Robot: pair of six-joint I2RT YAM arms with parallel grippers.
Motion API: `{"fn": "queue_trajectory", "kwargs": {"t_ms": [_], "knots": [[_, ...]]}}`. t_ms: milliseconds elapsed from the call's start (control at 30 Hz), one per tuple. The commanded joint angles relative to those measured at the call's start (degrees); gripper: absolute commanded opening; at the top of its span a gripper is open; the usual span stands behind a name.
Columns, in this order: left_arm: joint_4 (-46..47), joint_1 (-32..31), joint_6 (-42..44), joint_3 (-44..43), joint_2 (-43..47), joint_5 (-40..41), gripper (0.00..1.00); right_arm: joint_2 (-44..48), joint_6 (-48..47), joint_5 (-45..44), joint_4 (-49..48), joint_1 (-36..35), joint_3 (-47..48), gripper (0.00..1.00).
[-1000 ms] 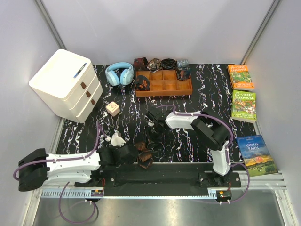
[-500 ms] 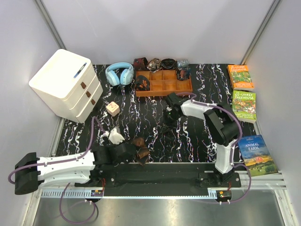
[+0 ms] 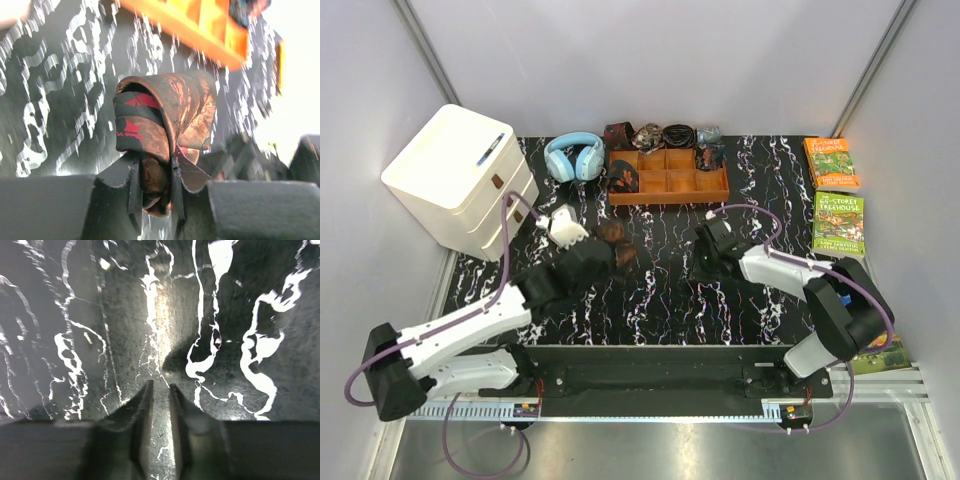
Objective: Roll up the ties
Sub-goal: Pick up the tie at the center of the board.
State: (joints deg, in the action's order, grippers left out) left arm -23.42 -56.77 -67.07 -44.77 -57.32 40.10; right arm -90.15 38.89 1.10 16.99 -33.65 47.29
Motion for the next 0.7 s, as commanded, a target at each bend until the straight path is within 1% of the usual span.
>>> {"fn": "queue_trajectory", "kwargs": {"t_ms": [0,67,100,133,200,267,433,467,500,533,567,667], "knots": [[6.9,5.9,11.9,-8.4,-7.4,-0.5,0.0,5.0,-0.8,-4.0,-9.0,-0.1,-3.0,0.37],[9.3,8.2,13.7,-12.9,-12.0,-1.9,0.0,5.4,-2.3,-2.3,-11.7,-0.1,-4.2,0.43],[10.0,9.0,15.4,-14.4,-13.7,-2.7,0.0,4.7,-2.8,-1.4,-12.4,-0.1,-4.4,0.48],[10.4,9.8,15.5,-17.5,-15.3,-4.1,0.0,4.3,-3.6,0.5,-13.0,0.0,-4.2,0.48],[10.6,12.8,14.9,-22.1,-20.0,-6.4,0.0,1.8,-4.6,3.5,-13.3,0.1,-3.0,0.48],[11.9,15.7,14.9,-24.7,-24.6,-10.2,0.0,0.9,-5.7,5.2,-13.3,0.3,-2.3,0.48],[18.0,19.3,17.2,-32.7,-33.2,-17.0,0.0,2.7,-5.5,6.7,-16.5,1.3,-4.7,0.47],[18.1,20.1,17.2,-34.4,-36.6,-17.5,0.0,3.1,-5.5,7.1,-16.5,1.4,-5.8,0.47],[17.8,20.5,17.1,-37.7,-38.4,-17.9,0.0,4.1,-5.4,7.5,-18.5,1.7,-6.3,0.47],[17.9,20.8,17.1,-39.1,-40.0,-18.6,0.0,4.5,-5.4,7.7,-19.5,1.7,-7.3,0.47],[18.0,21.2,17.1,-40.6,-43.0,-18.5,0.0,4.9,-5.4,7.9,-20.2,1.8,-7.7,0.47],[19.2,21.2,17.4,-45.3,-48.4,-17.0,0.0,5.9,-5.4,8.7,-22.0,2.2,-9.1,0.47]]}}
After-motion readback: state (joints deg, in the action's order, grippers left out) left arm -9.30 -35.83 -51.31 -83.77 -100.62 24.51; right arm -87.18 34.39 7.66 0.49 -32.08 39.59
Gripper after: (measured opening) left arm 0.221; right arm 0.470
